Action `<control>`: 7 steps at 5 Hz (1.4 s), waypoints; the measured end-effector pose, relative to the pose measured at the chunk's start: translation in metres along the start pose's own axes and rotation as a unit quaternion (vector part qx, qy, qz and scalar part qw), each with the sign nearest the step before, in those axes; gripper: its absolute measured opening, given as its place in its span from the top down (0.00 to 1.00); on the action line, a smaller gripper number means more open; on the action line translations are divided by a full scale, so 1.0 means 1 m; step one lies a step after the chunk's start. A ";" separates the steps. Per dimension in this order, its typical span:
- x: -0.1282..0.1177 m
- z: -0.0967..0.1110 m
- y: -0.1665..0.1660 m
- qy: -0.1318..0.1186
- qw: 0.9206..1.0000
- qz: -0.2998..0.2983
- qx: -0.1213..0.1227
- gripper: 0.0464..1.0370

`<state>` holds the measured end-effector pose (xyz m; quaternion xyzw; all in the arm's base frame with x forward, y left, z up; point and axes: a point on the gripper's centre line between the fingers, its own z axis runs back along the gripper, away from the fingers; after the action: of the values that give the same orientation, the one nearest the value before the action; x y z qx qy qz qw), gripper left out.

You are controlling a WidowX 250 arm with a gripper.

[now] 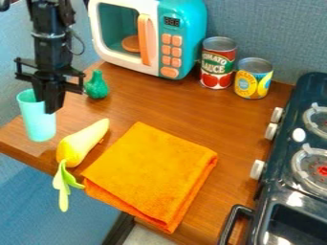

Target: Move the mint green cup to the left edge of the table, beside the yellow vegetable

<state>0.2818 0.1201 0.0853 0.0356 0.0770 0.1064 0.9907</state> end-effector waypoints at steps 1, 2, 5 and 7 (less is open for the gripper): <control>-0.001 -0.012 0.004 -0.012 1.000 -0.015 -0.020 0.96; 0.002 -0.018 0.004 -0.037 0.997 -0.042 -0.046 0.96; 0.003 -0.014 0.008 -0.069 0.996 -0.044 -0.040 0.75; 0.001 0.013 0.010 -0.110 0.993 -0.020 -0.034 0.16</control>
<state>0.2824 0.1294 0.0990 0.0115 -0.0358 0.0841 0.9957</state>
